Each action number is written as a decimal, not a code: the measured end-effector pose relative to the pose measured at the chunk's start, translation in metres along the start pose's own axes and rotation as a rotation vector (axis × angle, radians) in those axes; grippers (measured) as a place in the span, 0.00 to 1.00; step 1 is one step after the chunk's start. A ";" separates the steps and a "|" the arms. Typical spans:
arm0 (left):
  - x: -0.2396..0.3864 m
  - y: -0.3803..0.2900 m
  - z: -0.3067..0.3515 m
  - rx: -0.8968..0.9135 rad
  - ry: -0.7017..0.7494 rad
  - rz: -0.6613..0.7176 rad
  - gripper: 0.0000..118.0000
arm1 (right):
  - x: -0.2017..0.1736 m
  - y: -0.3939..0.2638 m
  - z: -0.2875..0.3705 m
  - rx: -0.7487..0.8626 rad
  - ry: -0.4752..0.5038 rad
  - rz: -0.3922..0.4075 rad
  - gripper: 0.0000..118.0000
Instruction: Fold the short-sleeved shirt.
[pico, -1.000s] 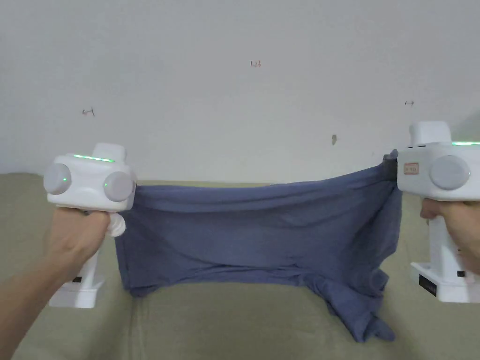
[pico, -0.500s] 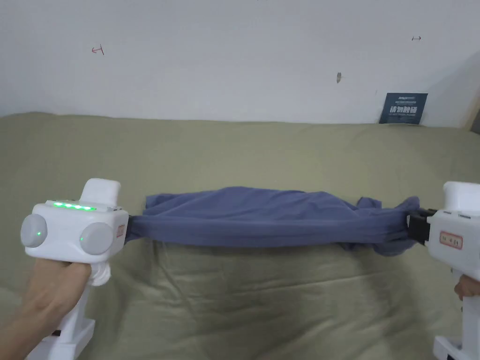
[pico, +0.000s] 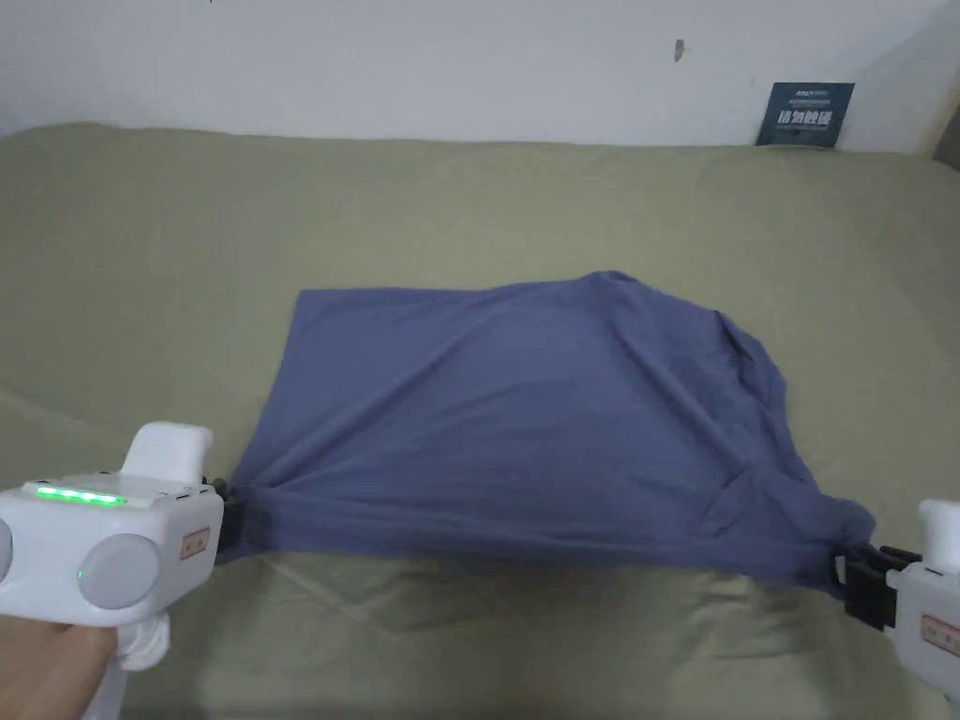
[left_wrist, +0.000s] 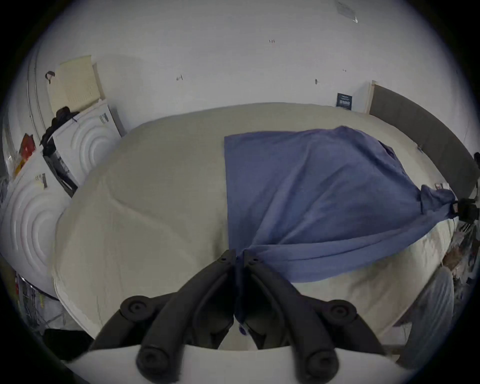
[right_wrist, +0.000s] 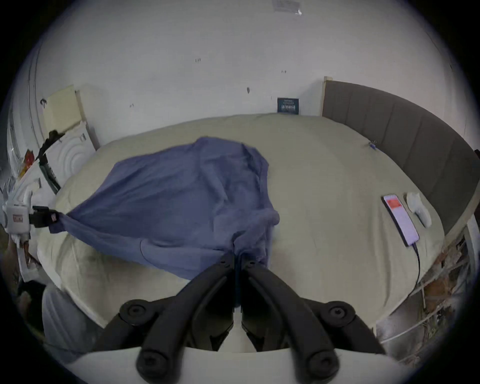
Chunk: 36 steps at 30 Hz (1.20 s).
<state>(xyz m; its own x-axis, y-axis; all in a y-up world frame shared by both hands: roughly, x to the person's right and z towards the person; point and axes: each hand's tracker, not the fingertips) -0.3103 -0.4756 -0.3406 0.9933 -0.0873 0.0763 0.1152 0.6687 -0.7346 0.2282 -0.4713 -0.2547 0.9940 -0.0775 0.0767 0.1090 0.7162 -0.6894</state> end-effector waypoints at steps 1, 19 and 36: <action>0.000 -0.006 0.003 0.002 0.001 0.007 0.04 | -0.001 -0.004 0.001 -0.012 -0.003 0.008 0.03; -0.007 -0.036 -0.007 -0.100 -0.053 0.107 0.07 | 0.002 -0.026 -0.023 -0.113 -0.009 0.008 0.04; -0.015 -0.061 0.041 -0.100 -0.032 0.194 0.00 | 0.004 -0.036 0.013 -0.066 -0.050 -0.027 0.00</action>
<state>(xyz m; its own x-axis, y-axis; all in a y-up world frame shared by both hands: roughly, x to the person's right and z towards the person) -0.3316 -0.4849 -0.2692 0.9968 0.0605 -0.0531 -0.0787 0.5942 -0.8004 0.2283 -0.4881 -0.2200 0.9896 -0.0604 0.1303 0.1372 0.6668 -0.7325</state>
